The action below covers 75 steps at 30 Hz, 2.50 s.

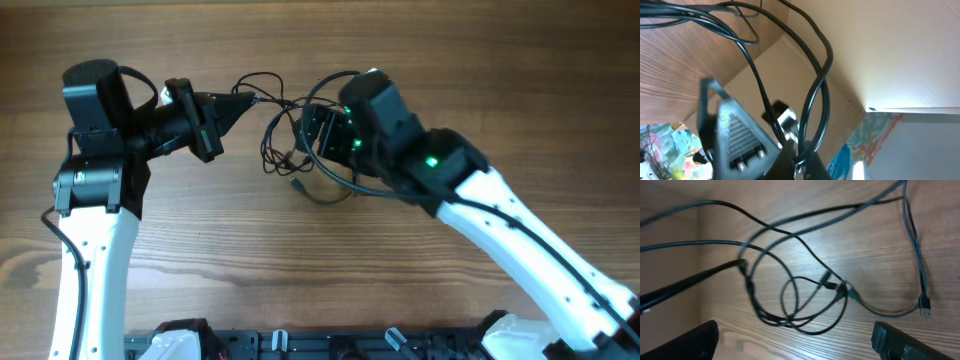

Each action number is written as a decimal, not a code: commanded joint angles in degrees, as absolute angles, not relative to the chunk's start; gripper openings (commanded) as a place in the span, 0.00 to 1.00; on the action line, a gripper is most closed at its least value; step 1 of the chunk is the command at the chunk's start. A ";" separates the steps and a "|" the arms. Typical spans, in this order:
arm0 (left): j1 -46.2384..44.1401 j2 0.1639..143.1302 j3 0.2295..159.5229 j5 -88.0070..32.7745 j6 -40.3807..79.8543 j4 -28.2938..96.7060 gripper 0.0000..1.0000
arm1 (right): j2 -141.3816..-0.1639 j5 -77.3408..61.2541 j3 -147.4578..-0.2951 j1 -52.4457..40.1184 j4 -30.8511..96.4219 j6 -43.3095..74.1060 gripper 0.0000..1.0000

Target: Untangle cables

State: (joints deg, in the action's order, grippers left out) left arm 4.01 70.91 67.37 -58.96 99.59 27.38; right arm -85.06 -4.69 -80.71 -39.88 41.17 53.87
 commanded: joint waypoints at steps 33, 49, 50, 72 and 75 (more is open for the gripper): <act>4.01 70.06 67.72 -4.03 79.55 61.45 0.04 | -63.57 45.12 -81.89 -37.36 62.67 42.50 0.04; 3.97 62.30 68.97 -56.47 85.36 16.53 0.04 | -83.18 -17.02 -81.89 -37.43 41.93 30.22 0.50; 3.97 62.30 68.97 -56.01 87.13 16.53 0.04 | -83.22 -19.79 -81.89 -37.43 40.01 30.33 0.51; 5.91 62.26 68.97 -41.85 81.10 38.74 0.04 | -96.23 5.96 -80.14 -41.28 50.13 38.19 0.04; 6.39 62.26 68.97 -22.96 81.25 54.68 0.04 | -92.73 31.66 -80.25 -41.19 64.86 50.22 0.04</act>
